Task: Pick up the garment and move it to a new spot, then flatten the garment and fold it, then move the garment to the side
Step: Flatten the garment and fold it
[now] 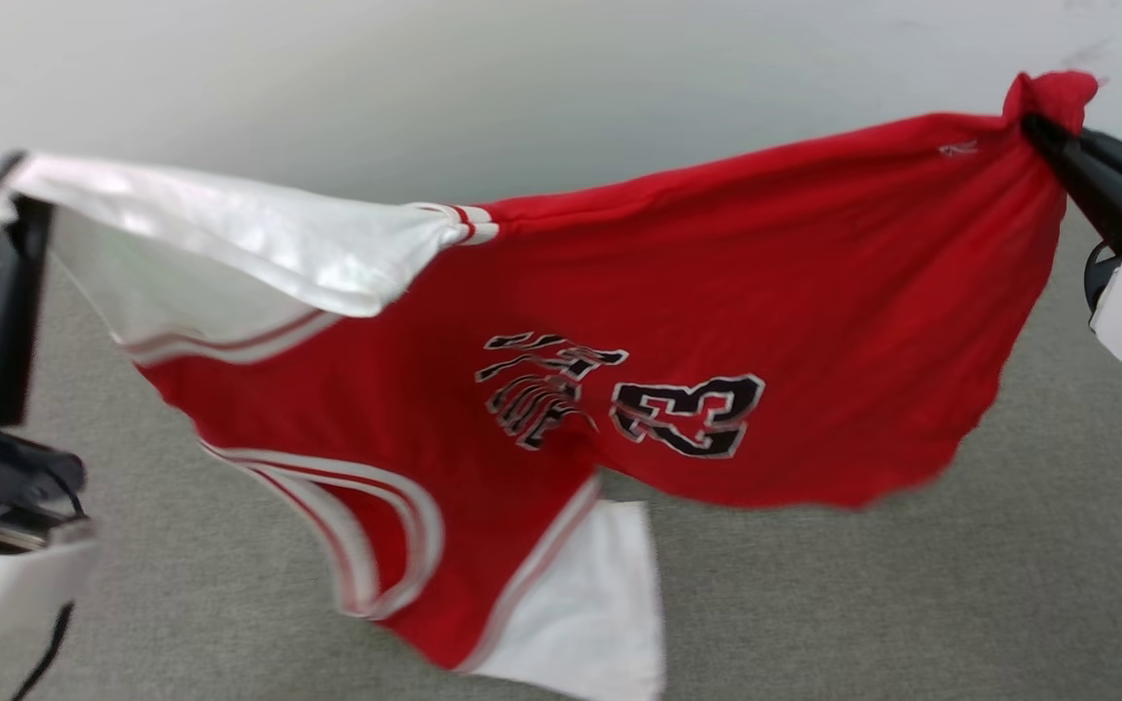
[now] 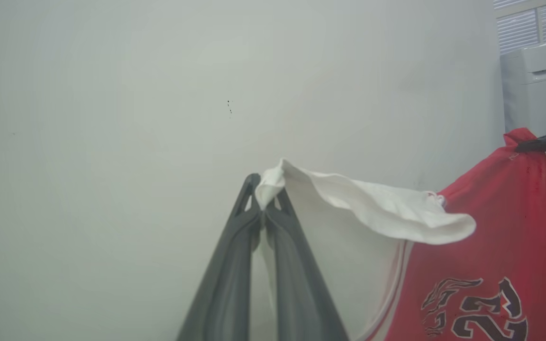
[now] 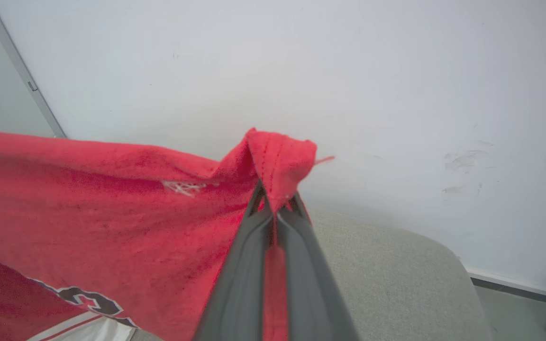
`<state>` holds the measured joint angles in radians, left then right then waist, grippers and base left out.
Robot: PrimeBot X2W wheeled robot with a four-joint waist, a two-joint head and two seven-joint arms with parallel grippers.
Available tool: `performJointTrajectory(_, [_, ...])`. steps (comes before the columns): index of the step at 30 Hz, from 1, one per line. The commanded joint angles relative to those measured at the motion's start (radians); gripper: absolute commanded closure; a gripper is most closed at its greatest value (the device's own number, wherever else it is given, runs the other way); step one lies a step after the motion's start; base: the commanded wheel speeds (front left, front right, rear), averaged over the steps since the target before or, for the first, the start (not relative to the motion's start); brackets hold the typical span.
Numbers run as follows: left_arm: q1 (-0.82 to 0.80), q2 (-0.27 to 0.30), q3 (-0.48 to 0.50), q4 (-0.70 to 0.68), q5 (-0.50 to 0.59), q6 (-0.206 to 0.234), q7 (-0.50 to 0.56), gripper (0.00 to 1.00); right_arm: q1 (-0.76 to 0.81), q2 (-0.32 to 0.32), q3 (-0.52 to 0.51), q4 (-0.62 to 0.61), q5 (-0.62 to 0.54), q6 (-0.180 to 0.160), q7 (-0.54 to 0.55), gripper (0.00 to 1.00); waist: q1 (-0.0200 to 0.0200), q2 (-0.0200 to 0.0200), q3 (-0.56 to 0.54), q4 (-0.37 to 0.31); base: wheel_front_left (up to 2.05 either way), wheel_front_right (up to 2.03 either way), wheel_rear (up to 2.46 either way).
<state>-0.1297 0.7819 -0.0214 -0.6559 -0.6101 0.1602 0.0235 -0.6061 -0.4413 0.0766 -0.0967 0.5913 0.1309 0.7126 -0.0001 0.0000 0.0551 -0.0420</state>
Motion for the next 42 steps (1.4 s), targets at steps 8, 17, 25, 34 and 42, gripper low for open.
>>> performJointTrajectory(8, [-0.233, 0.043, 0.089, -0.023, -0.066, 0.02, 0.04, 1.0, -0.063, 0.056, -0.023, -0.131, -0.008, 0.0, -0.011, 1.0, 0.0001, 0.0, 0.043, -0.064, 0.0, 0.0, 0.0])
performJointTrajectory(17, [-0.545, 0.11, 0.079, 0.095, -0.105, -0.002, 0.104, 1.0, -0.193, 0.078, -0.037, -0.17, -0.037, 0.0, -0.048, 1.0, 0.0001, 0.0, 0.187, -0.081, 0.0, 0.0, 0.0])
performJointTrajectory(25, [-0.965, 0.113, -0.042, 0.304, -0.09, -0.068, 0.134, 1.0, -0.42, 0.109, -0.073, -0.078, -0.078, -0.001, -0.102, 1.0, 0.0001, 0.0, 0.389, -0.061, 0.0, 0.0, 0.0])
performJointTrajectory(34, [-1.483, -0.035, -0.223, 0.708, 0.035, -0.131, 0.087, 1.0, -0.756, 0.142, -0.042, 0.237, -0.229, -0.001, -0.284, 1.0, 0.0001, 0.0, 0.559, -0.034, 0.0, 0.0, 0.0])
performJointTrajectory(42, [-1.754, -0.14, -0.27, 1.005, 0.109, -0.159, -0.055, 1.0, -0.981, 0.179, -0.057, 0.486, -0.361, -0.001, -0.449, 1.0, 0.0001, 0.0, 0.65, 0.002, 0.0, 0.0, 0.0])
